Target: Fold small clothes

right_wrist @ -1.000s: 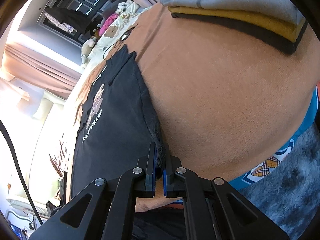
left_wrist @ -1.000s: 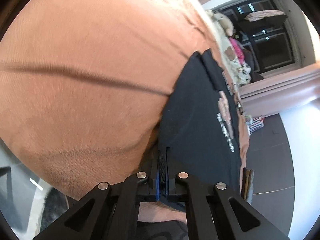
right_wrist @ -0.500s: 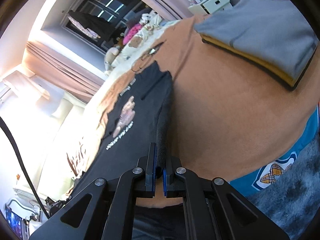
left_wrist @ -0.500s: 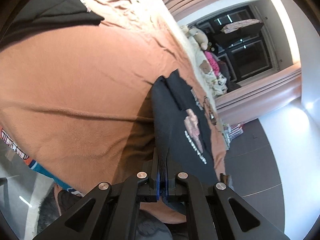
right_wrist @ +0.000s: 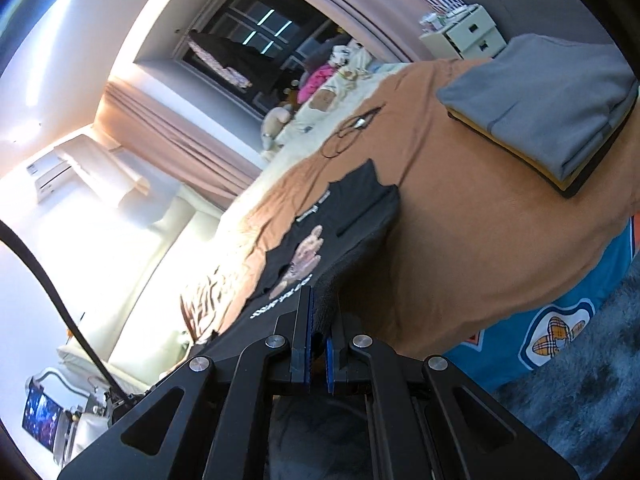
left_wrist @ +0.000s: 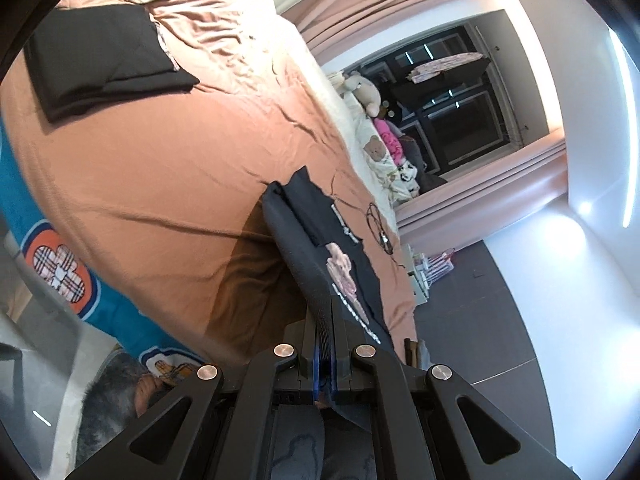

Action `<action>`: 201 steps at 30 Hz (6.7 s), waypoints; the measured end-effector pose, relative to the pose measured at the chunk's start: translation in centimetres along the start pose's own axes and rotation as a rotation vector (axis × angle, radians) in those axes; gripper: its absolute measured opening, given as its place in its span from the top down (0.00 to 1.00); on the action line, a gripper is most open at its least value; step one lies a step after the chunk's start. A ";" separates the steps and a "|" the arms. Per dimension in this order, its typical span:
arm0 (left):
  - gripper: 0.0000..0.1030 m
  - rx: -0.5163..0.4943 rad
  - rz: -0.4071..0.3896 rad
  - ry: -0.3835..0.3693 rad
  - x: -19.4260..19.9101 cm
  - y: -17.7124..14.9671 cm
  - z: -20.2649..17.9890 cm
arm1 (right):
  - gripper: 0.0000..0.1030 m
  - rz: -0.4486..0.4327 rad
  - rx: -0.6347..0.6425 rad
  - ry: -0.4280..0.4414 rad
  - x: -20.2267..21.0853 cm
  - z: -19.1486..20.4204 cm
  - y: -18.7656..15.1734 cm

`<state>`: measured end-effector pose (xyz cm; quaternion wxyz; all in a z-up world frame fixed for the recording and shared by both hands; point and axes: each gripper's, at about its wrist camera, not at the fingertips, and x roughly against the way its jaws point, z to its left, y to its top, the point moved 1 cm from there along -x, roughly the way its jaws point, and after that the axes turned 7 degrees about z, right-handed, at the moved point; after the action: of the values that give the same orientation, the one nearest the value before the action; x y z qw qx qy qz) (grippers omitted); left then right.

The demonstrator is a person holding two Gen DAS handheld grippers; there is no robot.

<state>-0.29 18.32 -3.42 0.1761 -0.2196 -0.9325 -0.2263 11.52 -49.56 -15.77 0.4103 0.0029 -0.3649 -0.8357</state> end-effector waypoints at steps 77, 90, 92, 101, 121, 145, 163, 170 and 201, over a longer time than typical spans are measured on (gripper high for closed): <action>0.98 -0.049 0.139 0.374 -27.9 20.7 -0.9 | 0.99 0.196 0.024 -0.302 -29.1 4.0 20.4; 0.97 -0.015 0.273 0.555 -37.6 23.3 4.9 | 0.98 0.333 0.016 -0.396 -38.6 0.3 23.2; 0.95 -0.028 0.299 0.581 -38.4 23.6 5.1 | 0.96 0.345 0.032 -0.419 -39.2 0.4 23.6; 0.37 -0.199 0.251 0.690 -39.5 25.7 2.6 | 0.41 0.318 0.168 -0.486 -40.1 3.2 25.1; 0.71 -0.392 0.405 0.759 -48.4 26.2 2.3 | 0.51 0.514 0.271 -0.580 -50.3 1.9 27.0; 0.72 -0.379 0.421 0.575 -47.0 26.7 1.5 | 0.66 0.493 0.232 -0.494 -50.1 1.5 28.5; 0.91 -0.466 0.425 0.679 -49.9 25.6 2.4 | 0.78 0.526 0.304 -0.578 -52.3 1.2 27.5; 0.88 -0.509 0.426 0.739 -51.3 25.9 1.5 | 0.80 0.515 0.364 -0.642 -52.6 1.9 27.1; 0.89 -0.471 0.439 0.749 -51.9 25.7 1.7 | 0.85 0.533 0.326 -0.608 -52.6 1.9 27.5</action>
<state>55.61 22.67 -18.22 0.4882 -0.3482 -0.6603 -0.4521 64.62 -23.07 -13.05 0.4797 -0.2729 -0.5844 -0.5949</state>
